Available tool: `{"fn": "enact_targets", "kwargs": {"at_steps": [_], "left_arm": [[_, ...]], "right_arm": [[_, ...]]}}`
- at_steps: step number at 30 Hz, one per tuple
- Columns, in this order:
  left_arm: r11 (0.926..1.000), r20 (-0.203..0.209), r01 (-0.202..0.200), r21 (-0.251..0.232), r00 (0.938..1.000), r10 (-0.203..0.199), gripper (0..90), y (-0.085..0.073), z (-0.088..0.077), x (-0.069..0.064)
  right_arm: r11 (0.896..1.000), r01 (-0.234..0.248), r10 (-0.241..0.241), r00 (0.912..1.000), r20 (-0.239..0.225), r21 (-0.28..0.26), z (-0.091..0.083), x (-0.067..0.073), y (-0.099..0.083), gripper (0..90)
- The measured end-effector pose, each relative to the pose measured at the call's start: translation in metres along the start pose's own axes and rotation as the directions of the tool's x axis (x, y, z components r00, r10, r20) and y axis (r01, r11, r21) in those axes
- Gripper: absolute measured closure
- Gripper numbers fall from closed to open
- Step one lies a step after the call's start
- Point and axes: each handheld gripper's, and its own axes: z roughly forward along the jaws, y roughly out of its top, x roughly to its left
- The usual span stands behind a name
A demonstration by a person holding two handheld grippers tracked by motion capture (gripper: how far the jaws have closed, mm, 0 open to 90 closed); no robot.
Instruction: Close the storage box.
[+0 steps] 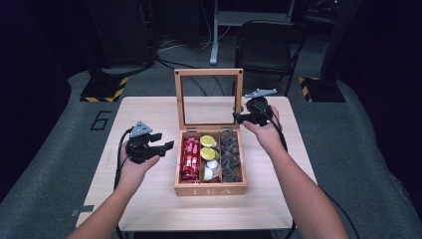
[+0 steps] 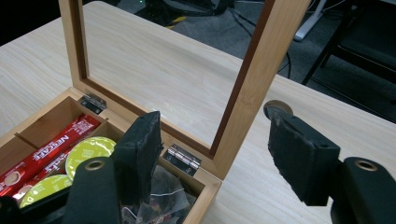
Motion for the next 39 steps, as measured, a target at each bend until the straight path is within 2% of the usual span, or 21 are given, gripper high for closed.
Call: {"fn": "enact_targets", "kwargs": {"at_steps": [10, 13, 16, 17, 27, 31, 36, 37, 39], "left_arm": [[1.0, -0.001, 0.008, -0.001, 1.0, -0.008, 39.0, -0.001, 0.0, 0.0], [1.0, 0.0, 0.007, 0.001, 1.0, -0.007, 39.1, 0.0, 0.001, 0.0], [1.0, -0.002, 0.005, -0.003, 1.0, -0.005, 39.0, 0.0, 0.0, -0.001], [1.0, -0.002, 0.004, -0.001, 1.0, -0.004, 39.1, 0.0, 0.0, -0.001], [1.0, -0.004, 0.008, 0.0, 1.0, -0.008, 39.1, -0.001, 0.001, -0.003], [1.0, -0.009, 0.005, 0.004, 0.9999, -0.005, 39.0, 0.0, 0.0, -0.004], [1.0, -0.009, -0.001, 0.005, 1.0, 0.001, 39.0, 0.002, -0.002, -0.003], [1.0, -0.01, 0.0, 0.004, 0.9999, 0.0, 39.0, 0.002, -0.002, -0.003], [1.0, -0.01, 0.005, 0.002, 0.9999, -0.005, 39.1, 0.002, -0.002, -0.004]], "right_arm": [[1.0, -0.012, 0.012, 0.9999, 0.001, 0.012, 0.013, -0.005, -0.004, 34.2], [1.0, 0.004, -0.004, 1.0, 0.0, 0.013, 0.015, -0.007, -0.004, 34.2], [1.0, -0.003, 0.003, 1.0, 0.003, 0.012, 0.016, -0.008, -0.005, 34.2], [1.0, -0.019, 0.019, 0.9998, 0.005, 0.015, 0.016, -0.008, -0.005, 34.2], [1.0, -0.019, 0.019, 0.9998, 0.009, 0.02, 0.025, -0.014, -0.006, 34.2], [0.999, -0.039, 0.039, 0.9992, 0.012, 0.025, 0.03, -0.014, -0.007, 34.0], [0.999, -0.04, 0.04, 0.9992, 0.01, 0.026, 0.036, -0.014, -0.008, 33.6], [1.0, -0.016, 0.016, 0.9999, 0.007, 0.022, 0.037, -0.016, -0.008, 33.5], [0.999, -0.026, 0.026, 0.9996, 0.004, 0.029, 0.039, -0.015, -0.008, 33.6]]}}
